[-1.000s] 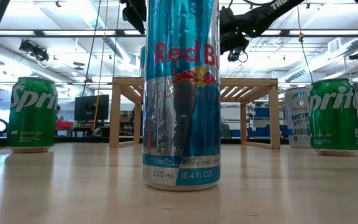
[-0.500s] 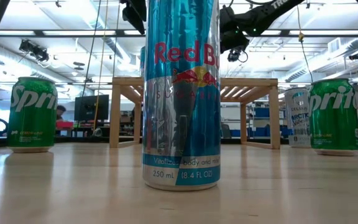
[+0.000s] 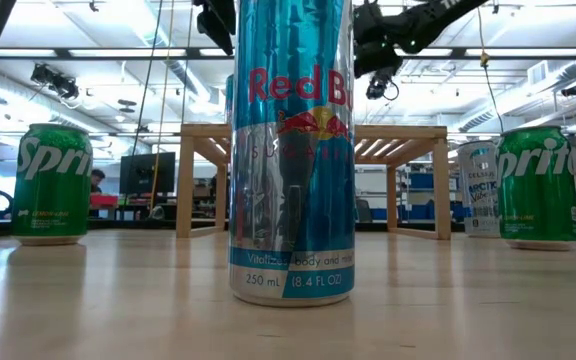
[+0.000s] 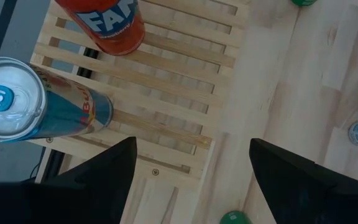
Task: Place canned beverage on shelf
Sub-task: Put the top white-blue soda can on the shelf
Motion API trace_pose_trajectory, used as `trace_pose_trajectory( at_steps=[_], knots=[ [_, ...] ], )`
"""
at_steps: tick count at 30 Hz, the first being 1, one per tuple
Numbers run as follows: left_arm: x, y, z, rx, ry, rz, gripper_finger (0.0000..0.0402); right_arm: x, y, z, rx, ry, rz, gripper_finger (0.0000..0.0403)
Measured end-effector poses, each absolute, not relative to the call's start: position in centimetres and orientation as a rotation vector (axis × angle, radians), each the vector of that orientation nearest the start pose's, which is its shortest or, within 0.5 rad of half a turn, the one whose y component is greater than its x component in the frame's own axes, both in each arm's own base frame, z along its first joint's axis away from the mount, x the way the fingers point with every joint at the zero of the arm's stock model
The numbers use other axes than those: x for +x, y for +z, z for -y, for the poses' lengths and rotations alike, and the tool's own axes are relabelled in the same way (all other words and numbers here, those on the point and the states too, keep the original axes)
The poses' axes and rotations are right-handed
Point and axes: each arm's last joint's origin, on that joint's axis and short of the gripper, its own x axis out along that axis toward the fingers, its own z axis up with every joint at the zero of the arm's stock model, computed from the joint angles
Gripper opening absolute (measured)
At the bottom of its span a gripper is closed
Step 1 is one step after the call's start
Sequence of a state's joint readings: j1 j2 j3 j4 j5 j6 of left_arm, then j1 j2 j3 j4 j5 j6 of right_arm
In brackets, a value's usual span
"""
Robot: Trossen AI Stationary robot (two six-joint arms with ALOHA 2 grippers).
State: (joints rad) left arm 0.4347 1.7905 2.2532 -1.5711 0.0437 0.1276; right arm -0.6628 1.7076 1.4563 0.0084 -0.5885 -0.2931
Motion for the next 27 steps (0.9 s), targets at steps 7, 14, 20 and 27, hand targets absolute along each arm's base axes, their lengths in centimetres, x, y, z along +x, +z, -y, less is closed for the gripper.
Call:
trace_pose_trajectory(
  at_steps=[7,14,20,27],
  knots=[
    [28.4,43.8,-13.1,-0.151,0.28,-1.1,0.0314,30.0,37.6,21.3,-0.081,-0.045,-0.149,0.0396],
    [28.4,43.7,-13.1,-0.151,0.28,-1.102,0.0314,25.8,40.7,17.7,-0.055,-0.005,-0.229,0.0396],
    [28.5,43.7,-13.0,-0.153,0.28,-1.102,0.0314,21.9,40.8,15.1,-0.017,-0.113,-0.46,0.0396],
    [28.6,43.7,-12.7,-0.152,0.266,-1.101,0.0314,18.5,40.2,13.6,0.096,-0.409,-0.716,0.0396]
  ],
)
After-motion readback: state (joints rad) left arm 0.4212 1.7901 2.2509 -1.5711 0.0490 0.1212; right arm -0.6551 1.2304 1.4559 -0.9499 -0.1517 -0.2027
